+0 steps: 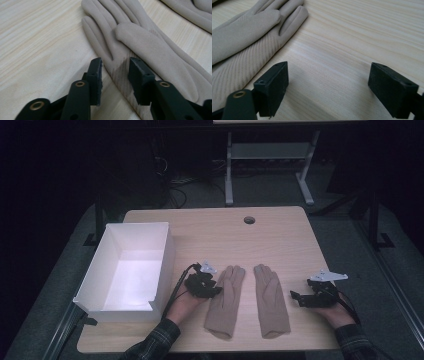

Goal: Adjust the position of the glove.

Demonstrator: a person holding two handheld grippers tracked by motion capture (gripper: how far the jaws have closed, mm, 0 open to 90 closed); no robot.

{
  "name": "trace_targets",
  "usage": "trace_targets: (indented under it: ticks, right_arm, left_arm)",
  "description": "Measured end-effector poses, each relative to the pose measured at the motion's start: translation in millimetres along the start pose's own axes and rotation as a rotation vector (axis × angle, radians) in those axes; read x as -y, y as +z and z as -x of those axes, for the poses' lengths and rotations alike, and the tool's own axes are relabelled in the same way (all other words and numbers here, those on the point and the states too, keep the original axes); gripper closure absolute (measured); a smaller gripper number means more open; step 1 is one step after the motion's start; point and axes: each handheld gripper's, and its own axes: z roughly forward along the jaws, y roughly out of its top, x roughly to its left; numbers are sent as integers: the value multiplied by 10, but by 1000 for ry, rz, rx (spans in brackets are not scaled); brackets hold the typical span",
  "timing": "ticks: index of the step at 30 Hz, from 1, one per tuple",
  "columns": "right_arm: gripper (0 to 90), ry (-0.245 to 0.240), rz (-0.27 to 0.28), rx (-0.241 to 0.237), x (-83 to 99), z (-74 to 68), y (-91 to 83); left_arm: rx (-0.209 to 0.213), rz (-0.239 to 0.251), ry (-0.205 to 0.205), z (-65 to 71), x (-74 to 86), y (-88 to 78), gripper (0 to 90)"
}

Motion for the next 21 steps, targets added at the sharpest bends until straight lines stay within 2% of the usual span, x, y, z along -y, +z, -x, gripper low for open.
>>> trace_targets:
  ticks: [1,2,3,4,5,7,8,9,10,11,12,13,15,17,18,21]
  right_arm:
    - [167,-3,1,-2,0,0,0]
    - [221,-12,1,-9,-4,0,-5]
    - [221,-12,1,-9,-4,0,-5]
    - [434,-35,-2,-16,-20,-16,-50]
    - [496,-52,2,-20,-29,-31,-71]
    - [654,-61,15,-59,-55,-62,-115]
    - [654,-61,15,-59,-55,-62,-115]
    - [798,-73,29,-93,-93,-98,-143]
    - [798,-73,29,-93,-93,-98,-143]
    - [853,-74,35,-116,-110,-113,-153]
    - [898,-80,34,-164,-135,-141,-149]
    - [898,-83,28,-182,-143,-164,-134]
    - [898,-106,16,-198,-153,-203,-95]
    - [898,-107,9,-205,-159,-229,-74]
    - [898,-129,-4,-204,-179,-270,-33]
    - [897,-134,-5,-208,-201,-305,3]
  left_arm:
    - [11,1,1,11,0,5,706]
    - [11,1,1,11,0,5,732]
    - [16,-4,9,11,-3,3,732]
    - [27,-5,6,21,-7,4,783]
    - [29,-10,11,20,-12,-1,813]
    - [23,-11,19,25,-24,-3,854]
    - [23,-11,19,25,-24,-3,862]
    - [19,-10,21,28,-30,-4,867]
    - [19,-10,21,28,-30,-4,869]
    - [18,-8,19,28,-31,-5,870]
    - [22,-1,7,17,-30,-7,871]
    - [26,-1,0,11,-30,-10,872]
    - [32,3,-6,2,-29,-12,873]
    - [37,16,-21,-10,-30,-18,875]
    - [38,27,-32,-25,-33,-31,875]
    - [37,39,-43,-39,-37,-46,876]
